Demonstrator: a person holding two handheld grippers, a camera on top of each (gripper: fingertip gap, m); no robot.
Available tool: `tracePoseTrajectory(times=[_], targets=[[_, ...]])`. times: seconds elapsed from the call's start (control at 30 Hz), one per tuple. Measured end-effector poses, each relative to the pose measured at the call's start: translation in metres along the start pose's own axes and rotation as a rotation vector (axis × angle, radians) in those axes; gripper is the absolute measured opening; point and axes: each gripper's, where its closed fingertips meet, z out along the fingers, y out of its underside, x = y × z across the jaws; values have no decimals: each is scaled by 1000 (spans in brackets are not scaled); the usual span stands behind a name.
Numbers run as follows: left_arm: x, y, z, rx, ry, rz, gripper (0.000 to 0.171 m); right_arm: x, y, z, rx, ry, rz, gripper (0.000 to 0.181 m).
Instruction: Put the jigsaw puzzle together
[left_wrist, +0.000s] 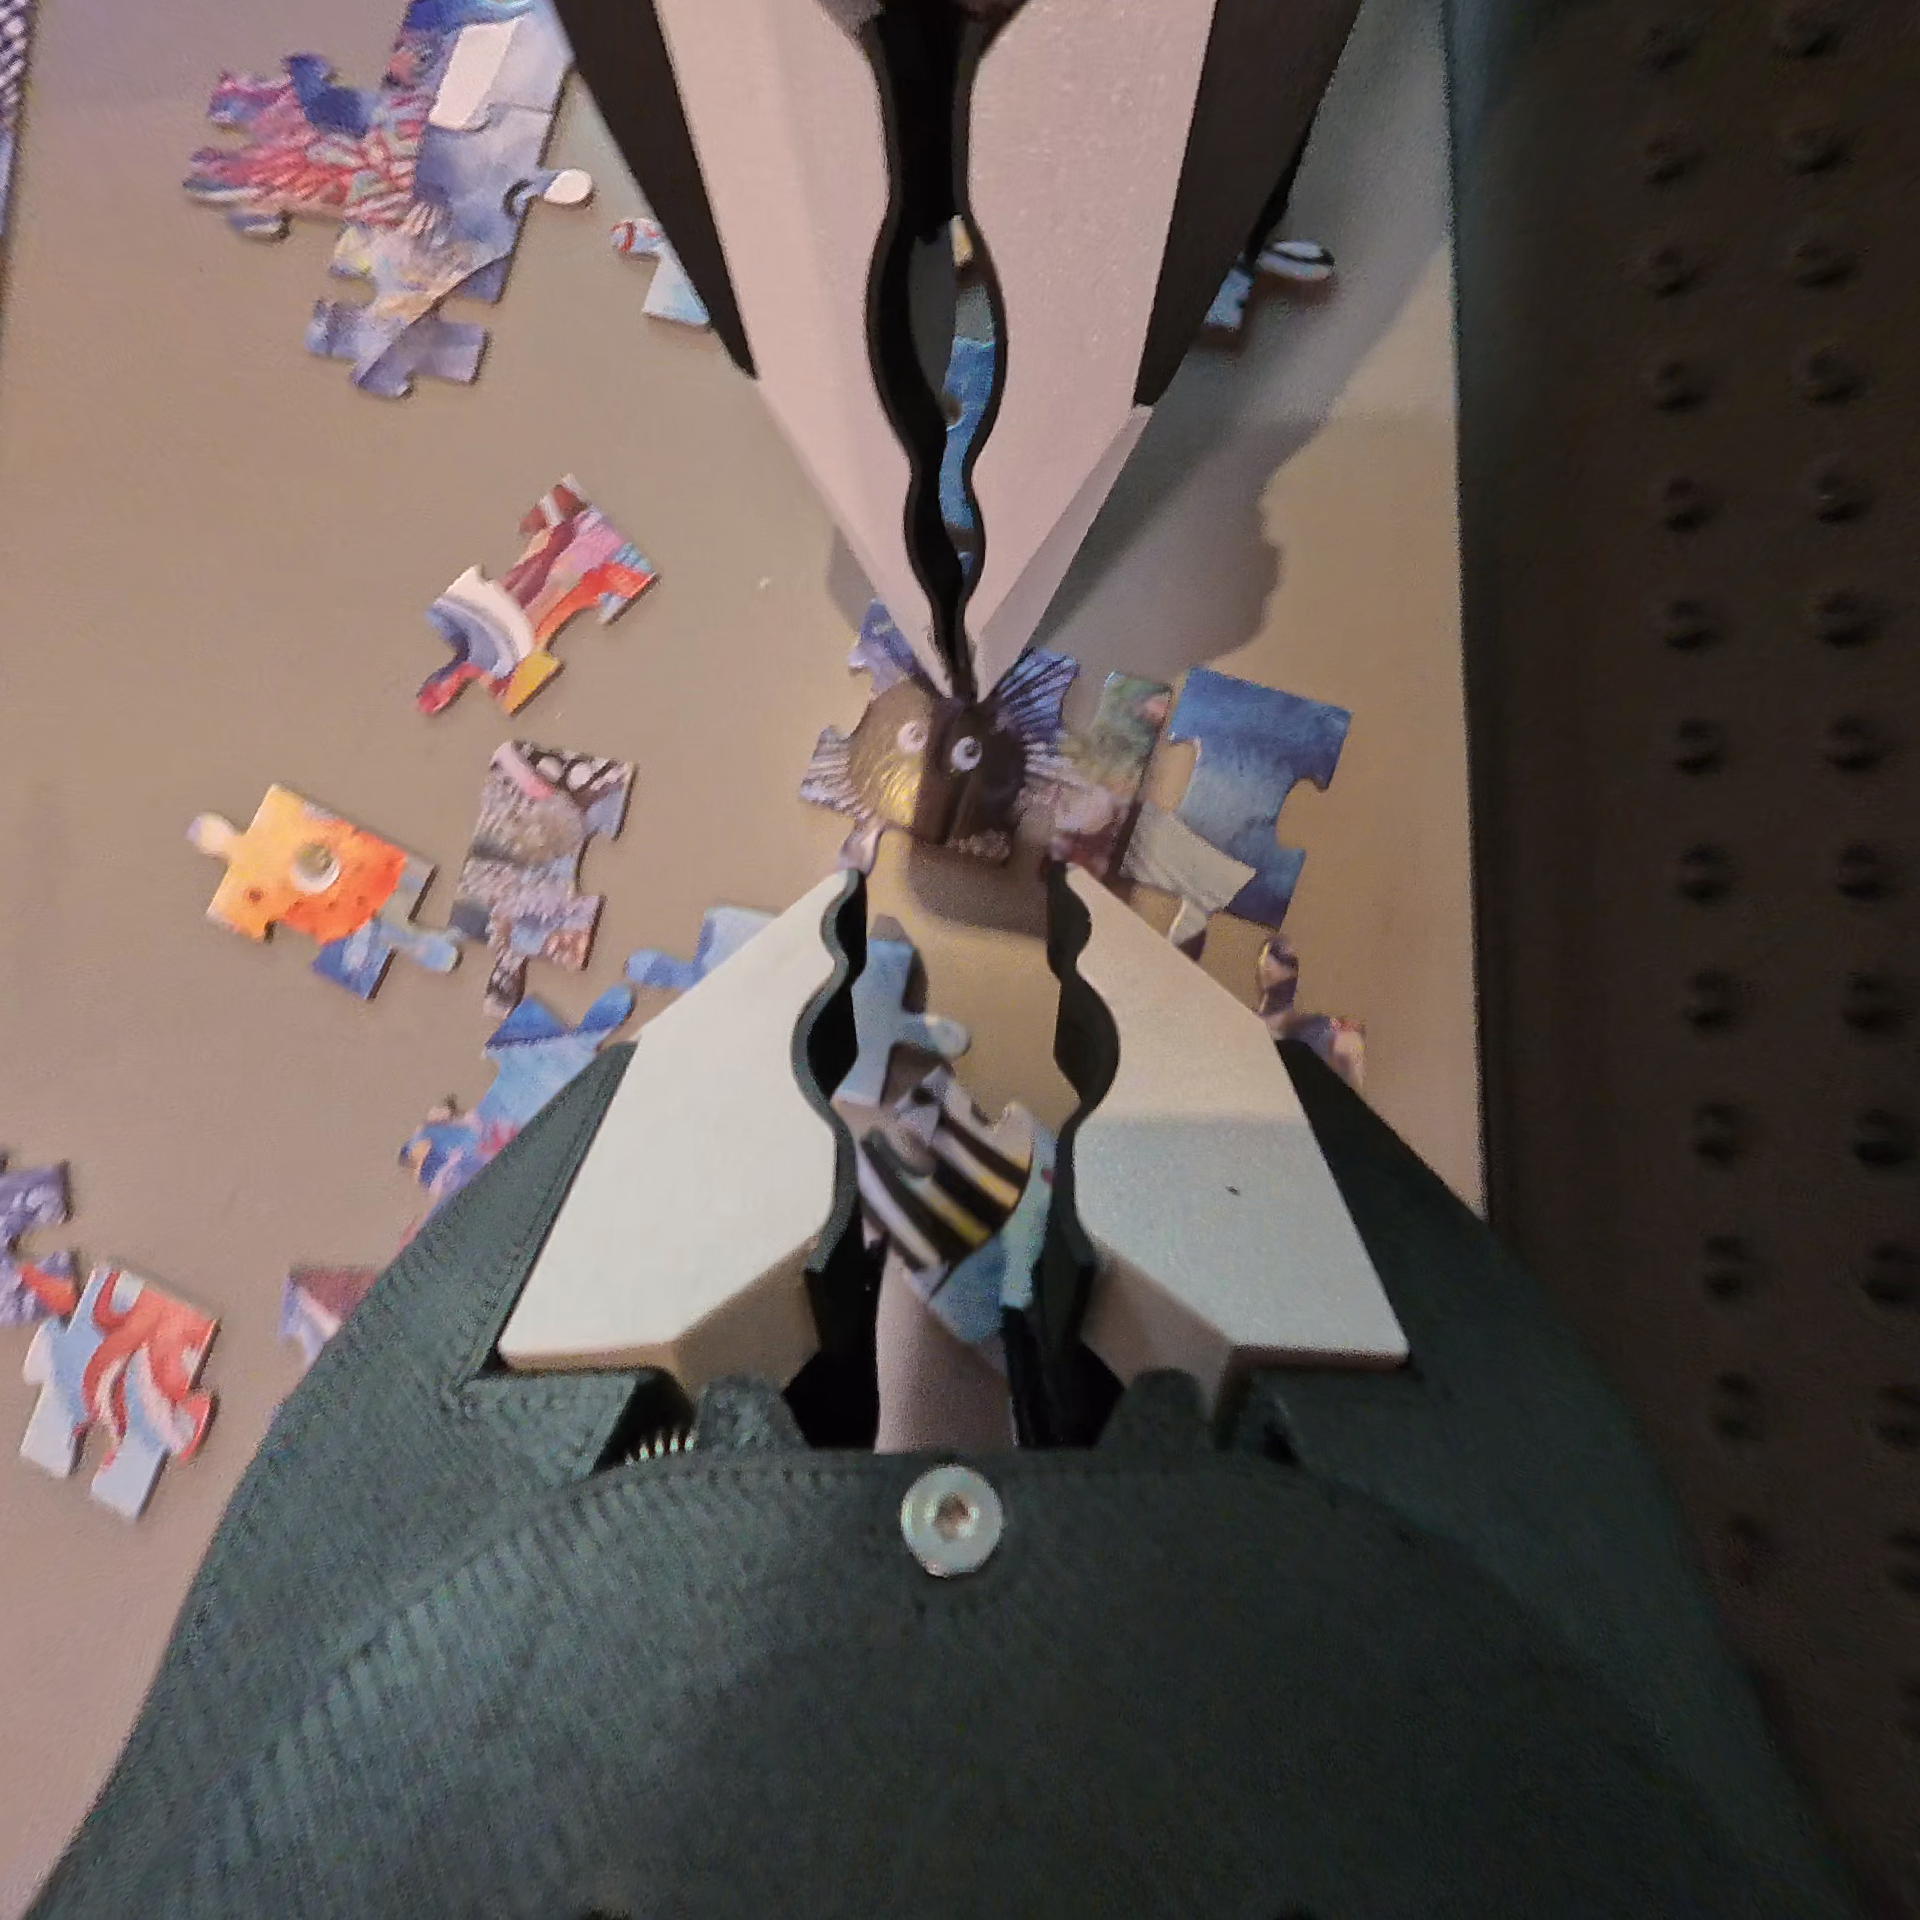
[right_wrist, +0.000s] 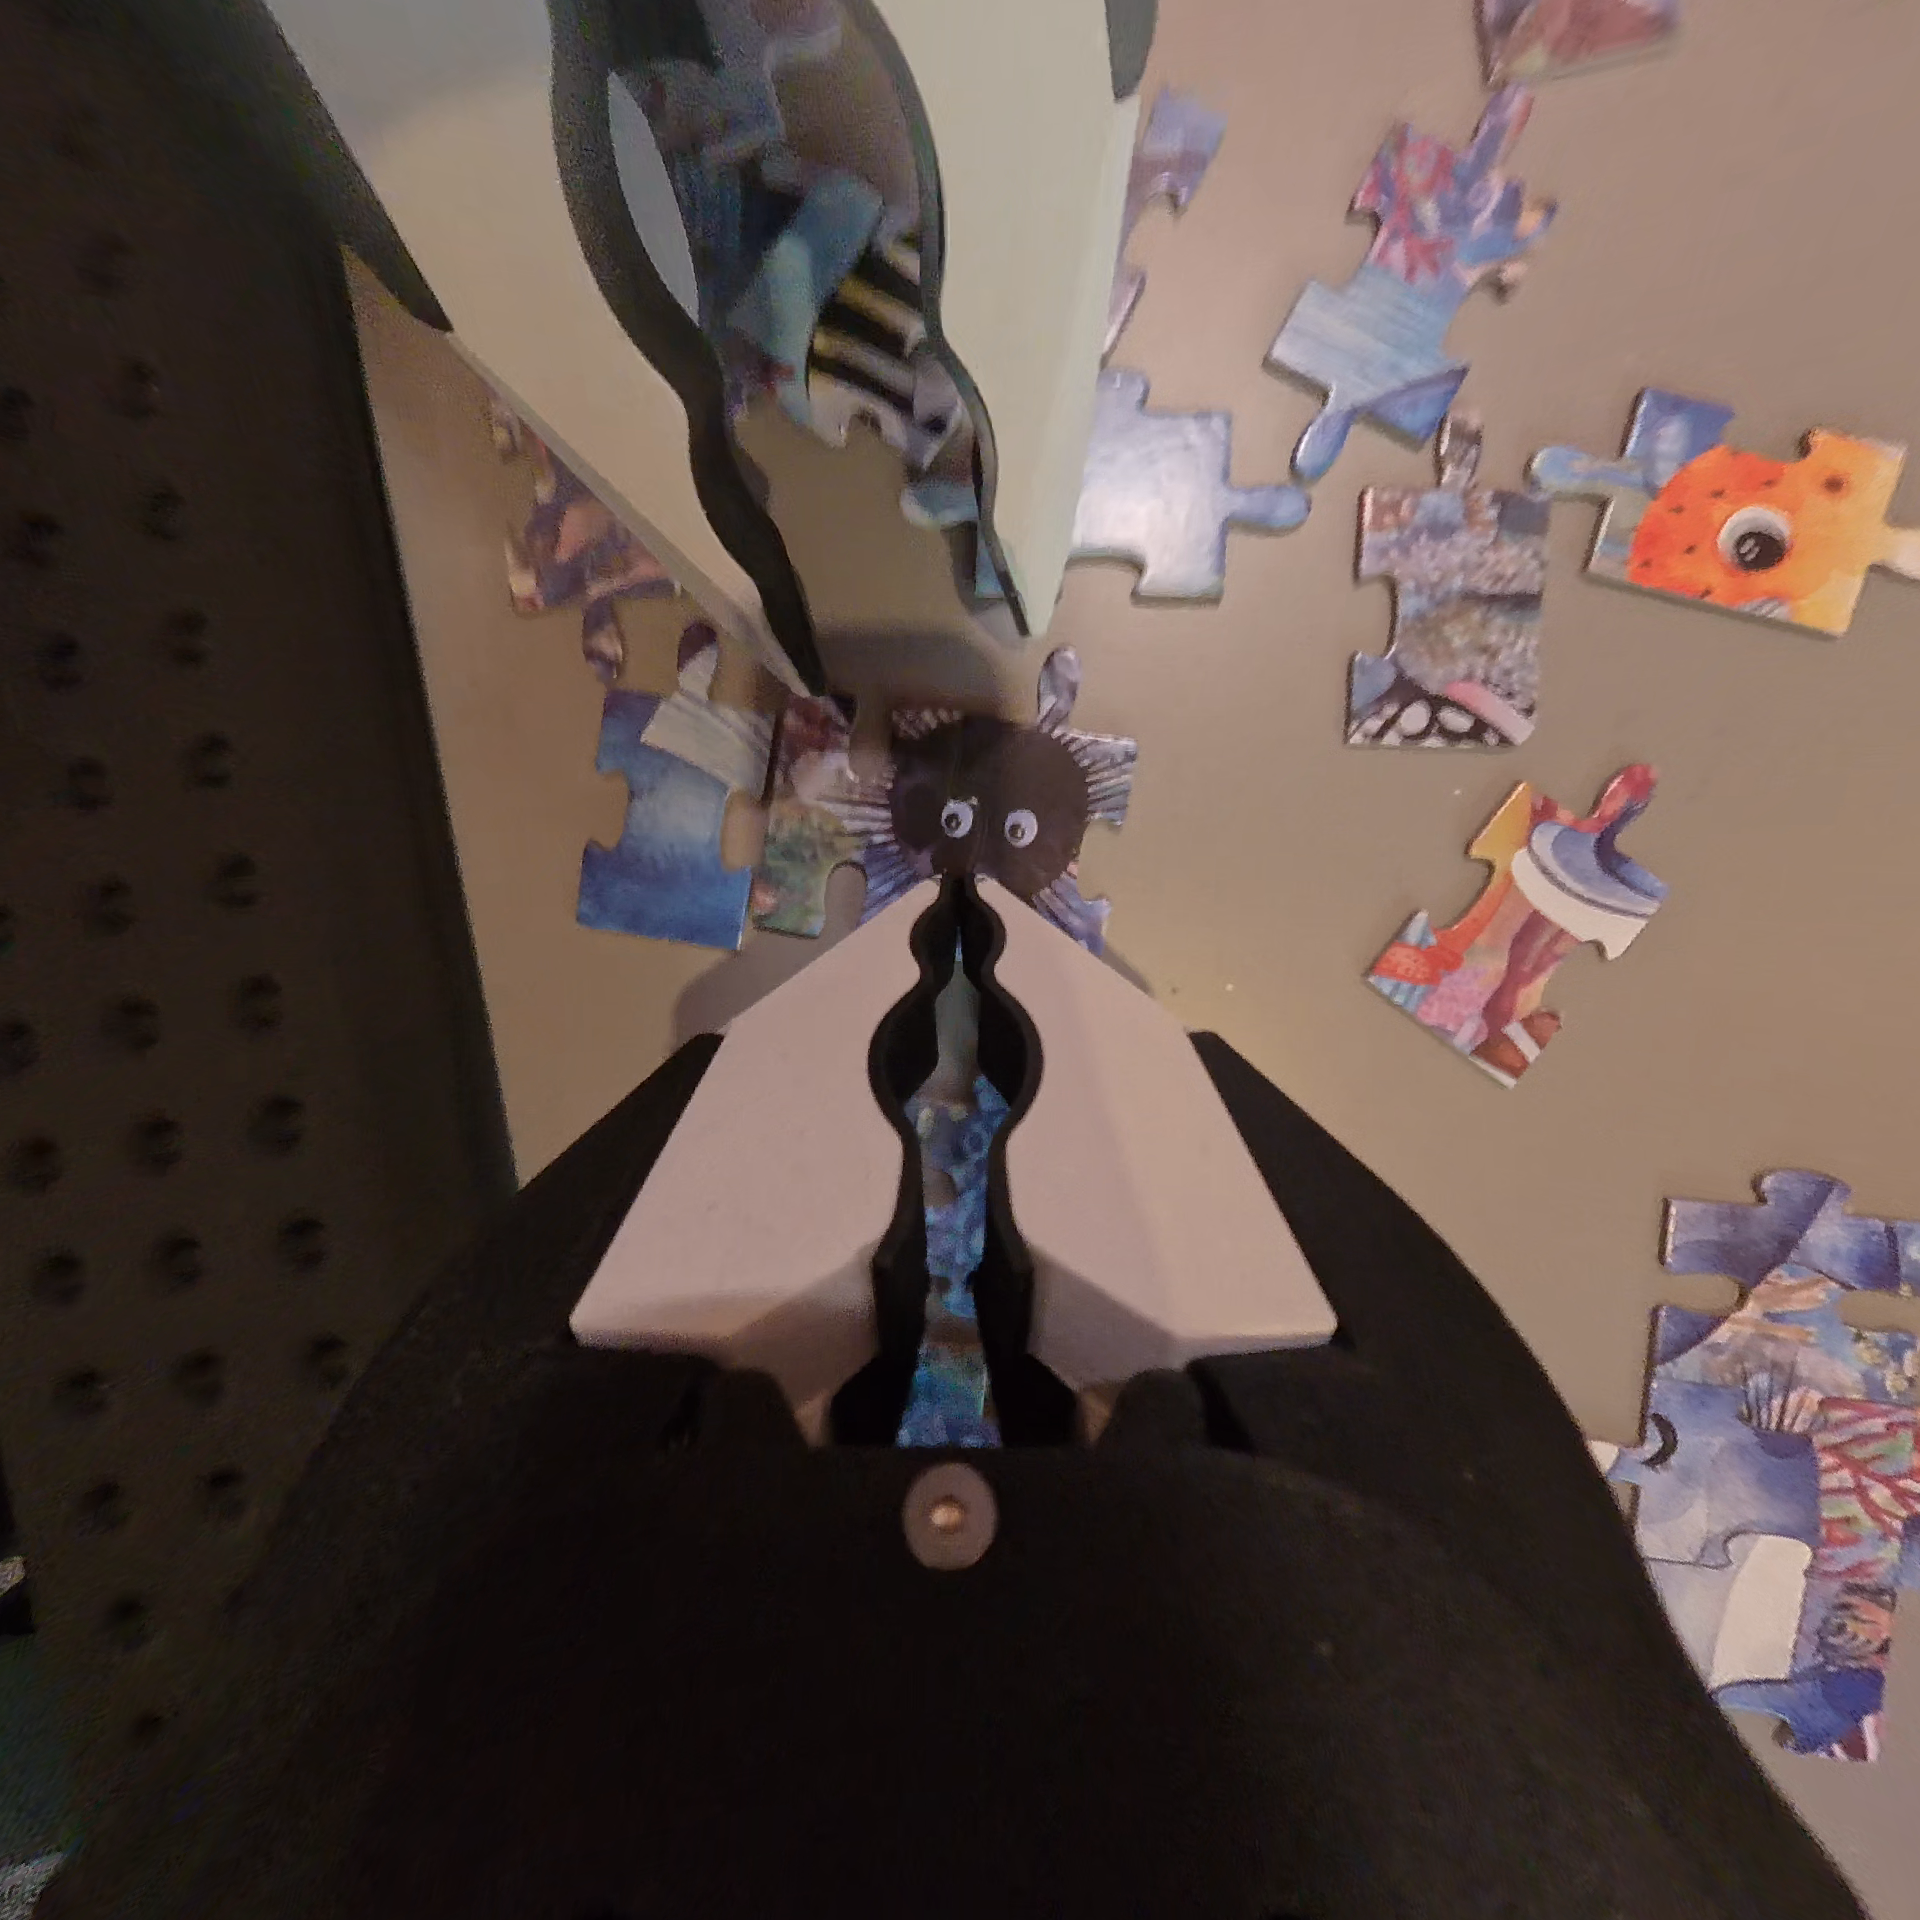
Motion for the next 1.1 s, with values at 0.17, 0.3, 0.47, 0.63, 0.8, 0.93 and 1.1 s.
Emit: tracePoseTrajectory(times=[0.17, 0.3, 0.47, 0.63, 0.8, 0.93, 1.1], targets=[[-19, 14, -29, -1, -76, -60, 30, 19, -3, 1, 31, 35, 27, 0], [-20, 21, -41, -3, -93, -84, 31, 37, 0, -2, -1, 113, 25, 0], [-17, 33, -40, -34, -116, -91, 36, 39, -4, -17, 36, 143, 32, 7], [-21, 44, -38, -62, -131, -107, 40, 32, 3, -20, -3, 120, 28, 34], [-24, 47, -46, -32, -137, -136, 40, 17, 2, -4, -27, 71, -8, 47], [-23, 53, -45, -47, -137, -145, 40, 19, -16, 9, 24, 91, 52, 46], [-24, 54, -50, -42, -137, -149, 40, 26, -32, 0, 66, 79, 86, 61]])
